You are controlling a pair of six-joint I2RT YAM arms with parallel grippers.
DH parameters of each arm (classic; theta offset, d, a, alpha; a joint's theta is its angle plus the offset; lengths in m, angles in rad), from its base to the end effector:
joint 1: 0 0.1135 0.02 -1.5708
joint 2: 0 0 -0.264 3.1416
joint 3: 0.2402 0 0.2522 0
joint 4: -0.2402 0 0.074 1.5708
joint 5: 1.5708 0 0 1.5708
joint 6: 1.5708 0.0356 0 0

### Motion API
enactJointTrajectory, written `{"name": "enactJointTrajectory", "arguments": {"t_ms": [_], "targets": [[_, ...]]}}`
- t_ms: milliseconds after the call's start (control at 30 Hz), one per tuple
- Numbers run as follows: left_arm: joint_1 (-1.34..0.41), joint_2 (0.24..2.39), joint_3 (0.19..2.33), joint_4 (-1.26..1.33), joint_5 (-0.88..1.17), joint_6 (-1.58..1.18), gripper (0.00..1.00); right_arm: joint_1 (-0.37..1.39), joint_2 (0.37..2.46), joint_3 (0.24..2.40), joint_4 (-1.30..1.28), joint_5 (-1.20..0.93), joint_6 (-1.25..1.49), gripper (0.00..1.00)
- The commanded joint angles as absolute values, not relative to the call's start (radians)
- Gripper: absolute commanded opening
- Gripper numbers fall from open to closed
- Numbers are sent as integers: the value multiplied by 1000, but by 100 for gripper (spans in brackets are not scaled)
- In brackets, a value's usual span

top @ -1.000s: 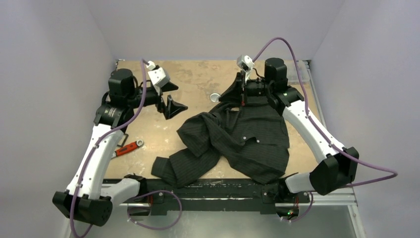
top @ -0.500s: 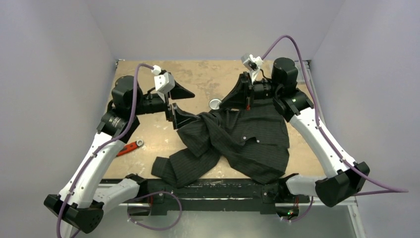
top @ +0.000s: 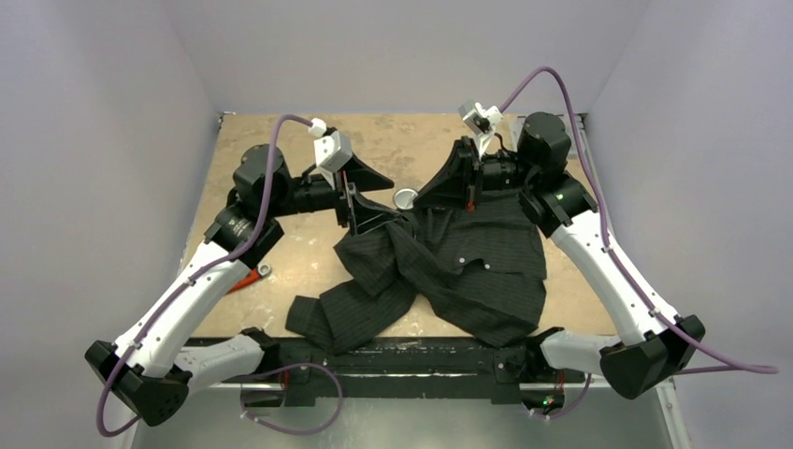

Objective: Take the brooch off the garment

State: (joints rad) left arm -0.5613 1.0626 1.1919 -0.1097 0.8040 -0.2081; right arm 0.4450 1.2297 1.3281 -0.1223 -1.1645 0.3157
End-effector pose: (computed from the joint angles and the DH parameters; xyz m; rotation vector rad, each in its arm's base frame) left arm 0.1772 -0.1417 0.4372 0.9363 1.4115 -1.2071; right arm 0.2184 0.1404 0.4440 -1.0696 1.4487 1.4752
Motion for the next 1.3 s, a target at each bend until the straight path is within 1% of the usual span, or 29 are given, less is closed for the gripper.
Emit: {"name": "enactJointTrajectory", "arguments": {"t_ms": [0,100,367,600,700,800,967,1033,1200,1267], "targets": [[-611,1076,1245,-108,716,-193,64,452,1213,1328,-80,-1147,339,0],[-622,1082,1246,-106,686,-215,54,452,1213,1320,-75,-1143,342,0],[-624,1093,1246,-46,740,-293,47,453,1207,1309,-92,-1114,324,0],[-633,1097,1237,-48,726,-279,46,451,1206,1299,-72,-1094,338,0],[-633,1109,1253,-57,729,-282,43,452,1203,1297,-75,-1086,336,0],[-634,1116,1253,-66,723,-283,36,453,1202,1294,-71,-1083,337,0],[-635,1118,1250,-69,710,-286,35,454,1200,1284,-63,-1083,341,0],[-634,1120,1250,-71,704,-291,31,453,1195,1280,-57,-1080,342,0],[-634,1120,1244,-71,692,-312,14,454,1189,1273,-54,-1080,338,0],[-634,1121,1243,-73,692,-315,10,454,1186,1269,-54,-1080,336,0]]}}
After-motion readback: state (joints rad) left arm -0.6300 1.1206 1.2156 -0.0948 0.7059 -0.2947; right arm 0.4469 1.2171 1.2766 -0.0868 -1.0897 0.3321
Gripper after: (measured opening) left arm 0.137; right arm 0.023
